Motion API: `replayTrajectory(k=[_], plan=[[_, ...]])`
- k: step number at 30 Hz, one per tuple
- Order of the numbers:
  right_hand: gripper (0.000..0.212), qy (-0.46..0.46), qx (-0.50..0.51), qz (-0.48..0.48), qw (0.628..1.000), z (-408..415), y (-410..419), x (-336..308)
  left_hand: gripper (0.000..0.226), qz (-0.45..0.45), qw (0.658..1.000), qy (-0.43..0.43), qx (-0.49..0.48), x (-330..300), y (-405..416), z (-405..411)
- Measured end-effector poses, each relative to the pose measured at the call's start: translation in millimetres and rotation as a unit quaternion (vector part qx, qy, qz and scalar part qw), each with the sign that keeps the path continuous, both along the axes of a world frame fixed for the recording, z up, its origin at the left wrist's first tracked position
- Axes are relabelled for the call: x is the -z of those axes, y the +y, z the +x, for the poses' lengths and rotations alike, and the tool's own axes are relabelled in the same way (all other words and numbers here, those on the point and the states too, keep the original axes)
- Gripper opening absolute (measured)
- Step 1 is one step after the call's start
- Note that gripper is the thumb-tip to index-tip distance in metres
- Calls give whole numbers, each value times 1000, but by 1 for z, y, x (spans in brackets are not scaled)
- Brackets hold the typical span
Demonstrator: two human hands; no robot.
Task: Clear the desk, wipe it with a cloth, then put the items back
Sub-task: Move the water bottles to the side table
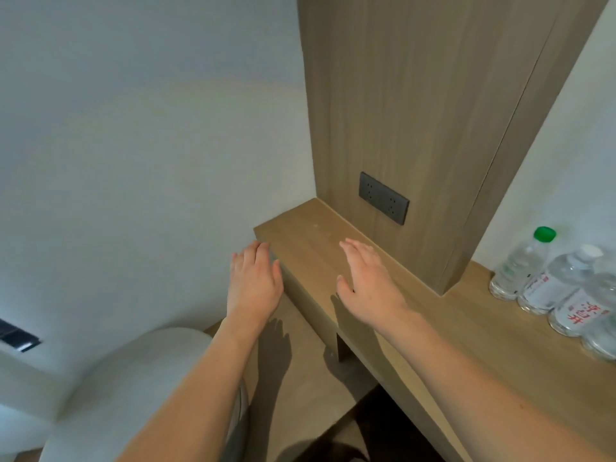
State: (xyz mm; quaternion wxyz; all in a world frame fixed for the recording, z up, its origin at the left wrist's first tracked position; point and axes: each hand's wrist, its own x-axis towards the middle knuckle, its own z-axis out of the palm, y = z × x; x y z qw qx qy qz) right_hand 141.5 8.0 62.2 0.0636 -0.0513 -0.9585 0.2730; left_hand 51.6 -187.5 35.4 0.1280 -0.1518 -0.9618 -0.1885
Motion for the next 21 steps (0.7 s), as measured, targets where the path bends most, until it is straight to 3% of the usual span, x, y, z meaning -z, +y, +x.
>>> replayTrajectory(k=[4, 12, 18, 21], plan=[[67, 0, 18, -21, 1000, -31, 18, 6, 38, -16, 999, 8, 30, -5, 27, -39], [69, -6, 134, -36, 990, -41, 84, 10, 42, -49, 986, -24, 159, -1, 113, -95], [66, -5, 252, -22, 967, -15, 128, 17, 44, -30, 951, -30, 307, -2, 192, -102], [65, 0, 314, -21, 949, 4, 149, 21, 44, -11, 917, -52, 394, 0, 228, -96]])
